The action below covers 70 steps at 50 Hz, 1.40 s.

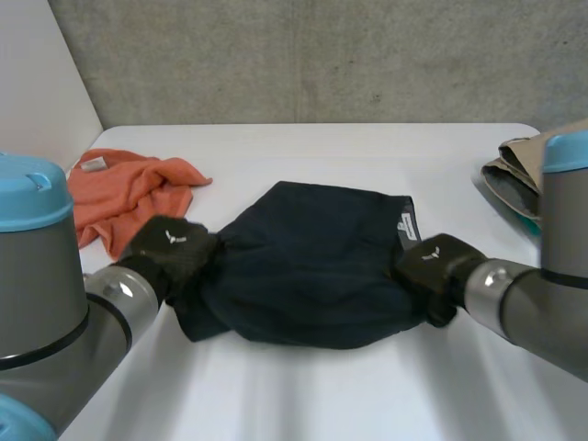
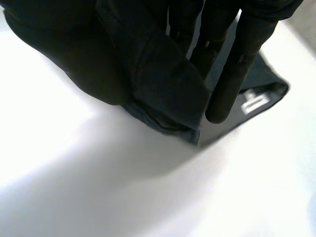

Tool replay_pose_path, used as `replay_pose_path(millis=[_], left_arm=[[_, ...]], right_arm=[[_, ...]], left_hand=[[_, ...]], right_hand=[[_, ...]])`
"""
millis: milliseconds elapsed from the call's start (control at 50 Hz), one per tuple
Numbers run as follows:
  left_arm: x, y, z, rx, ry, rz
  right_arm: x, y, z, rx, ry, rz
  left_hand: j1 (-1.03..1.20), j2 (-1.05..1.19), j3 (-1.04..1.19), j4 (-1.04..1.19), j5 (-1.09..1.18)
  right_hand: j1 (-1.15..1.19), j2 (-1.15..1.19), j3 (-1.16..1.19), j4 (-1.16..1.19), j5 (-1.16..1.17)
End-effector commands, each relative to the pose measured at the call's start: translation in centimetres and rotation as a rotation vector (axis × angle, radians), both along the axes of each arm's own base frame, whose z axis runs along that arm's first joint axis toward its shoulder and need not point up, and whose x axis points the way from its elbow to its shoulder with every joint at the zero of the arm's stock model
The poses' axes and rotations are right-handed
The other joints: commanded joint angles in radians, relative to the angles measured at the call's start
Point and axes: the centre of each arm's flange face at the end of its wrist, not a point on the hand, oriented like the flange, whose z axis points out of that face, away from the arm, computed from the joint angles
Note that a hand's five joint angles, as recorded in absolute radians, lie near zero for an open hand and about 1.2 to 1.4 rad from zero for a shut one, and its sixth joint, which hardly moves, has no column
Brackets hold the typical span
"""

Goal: Fold the laundry.

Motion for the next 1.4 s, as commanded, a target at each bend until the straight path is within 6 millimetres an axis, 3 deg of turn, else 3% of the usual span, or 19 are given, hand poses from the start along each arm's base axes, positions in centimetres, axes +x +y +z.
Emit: replay_pose_path(millis=[20,80,160,260,320,340,380,400,420,480,580,680,760,900,1060,1080,1160,1280,1400], left_arm=[[0.7,3.9,-1.3,0.228,-0.163,-0.116],[0.5,4.4,-2.5,0.306,-0.218,-0.155],[-0.3,1.2,-3.8,0.268,-0.218,-0.135],[-2.4,-3.0,-1.5,0.107,-0.194,-0.123],[-3.8,-6.4,3.8,-0.110,-0.116,-0.072],[-4.2,-7.8,7.6,-0.248,-0.046,-0.035],[-4.2,-9.0,11.8,-0.403,0.041,0.017],[-4.1,-9.5,13.9,-0.480,0.090,0.042],[-3.6,-10.0,18.2,-0.636,0.200,0.093],[-2.6,-9.6,25.2,-0.909,0.405,0.147],[-2.2,-8.6,29.3,-1.111,0.542,0.141],[-2.3,-10.1,26.9,-1.039,0.497,0.151],[-1.9,-12.1,23.4,-0.940,0.430,0.183],[-3.2,-14.3,13.8,-0.714,0.305,0.119],[-4.2,-14.1,-0.5,-0.381,0.124,0.067],[-4.1,-13.8,-1.5,-0.354,0.109,0.068],[-3.6,-12.2,-3.7,-0.261,0.047,0.067],[-2.0,-9.5,-3.3,-0.169,-0.013,0.065],[0.2,-4.5,-2.4,-0.016,-0.115,0.029]], right_arm=[[-3.2,4.3,0.3,0.174,0.287,0.228],[-2.5,4.0,-0.9,0.166,0.291,0.258],[-1.5,2.6,-2.1,0.139,0.292,0.218],[0.2,-1.1,-0.4,-0.014,0.246,0.153],[1.6,-5.3,4.1,-0.250,0.113,0.046],[1.9,-6.4,5.6,-0.318,0.062,0.008],[2.4,-9.2,10.3,-0.525,-0.123,-0.108],[2.4,-9.9,11.8,-0.587,-0.186,-0.138],[2.3,-11.2,14.5,-0.702,-0.316,-0.189],[2.0,-12.0,19.1,-0.904,-0.556,-0.221],[1.8,-11.2,23.7,-1.139,-0.791,-0.175],[2.1,-11.7,22.9,-1.160,-0.798,-0.165],[2.6,-12.4,19.6,-1.040,-0.734,-0.181],[3.9,-12.7,9.9,-0.715,-0.570,-0.186],[5.5,-12.2,-1.7,-0.465,-0.396,-0.105],[5.4,-12.3,-3.9,-0.435,-0.341,-0.095],[4.6,-11.6,-7.0,-0.369,-0.206,-0.088],[3.3,-8.9,-5.9,-0.272,-0.134,-0.088],[1.4,-4.8,-1.6,-0.194,-0.066,-0.065]], left_hand=[[0.265,0.202,0.211,0.202,0.226],[0.265,0.202,0.211,0.202,0.226],[0.265,0.202,0.211,0.202,0.226],[0.265,0.202,0.211,0.202,0.226],[0.265,0.202,0.211,0.202,0.226],[0.265,0.202,0.211,0.202,0.226],[0.265,0.202,0.211,0.202,0.226],[0.265,0.202,0.211,0.202,0.226],[0.265,0.202,0.211,0.202,0.226],[0.265,0.202,0.211,0.202,0.226],[0.265,0.202,0.211,0.202,0.226],[0.265,0.202,0.211,0.202,0.226],[0.265,0.202,0.211,0.202,0.226],[0.265,0.202,0.211,0.202,0.226],[0.265,0.202,0.211,0.202,0.226],[0.265,0.202,0.211,0.202,0.226],[0.265,0.202,0.211,0.202,0.226],[0.265,0.202,0.211,0.202,0.226],[0.265,0.202,0.211,0.202,0.226]], right_hand=[[0.288,0.222,0.221,0.205,0.224],[0.288,0.222,0.221,0.205,0.224],[0.288,0.222,0.221,0.205,0.224],[0.288,0.222,0.221,0.205,0.224],[0.288,0.222,0.221,0.205,0.224],[0.288,0.222,0.221,0.205,0.224],[0.288,0.222,0.221,0.205,0.224],[0.288,0.222,0.221,0.205,0.224],[0.288,0.222,0.221,0.205,0.224],[0.288,0.222,0.221,0.205,0.224],[0.288,0.222,0.221,0.205,0.224],[0.288,0.222,0.221,0.205,0.224],[0.288,0.222,0.221,0.205,0.224],[0.288,0.222,0.221,0.205,0.224],[0.288,0.222,0.221,0.205,0.224],[0.288,0.222,0.221,0.205,0.224],[0.288,0.222,0.221,0.205,0.224],[0.288,0.222,0.221,0.205,0.224],[0.288,0.222,0.221,0.205,0.224]])
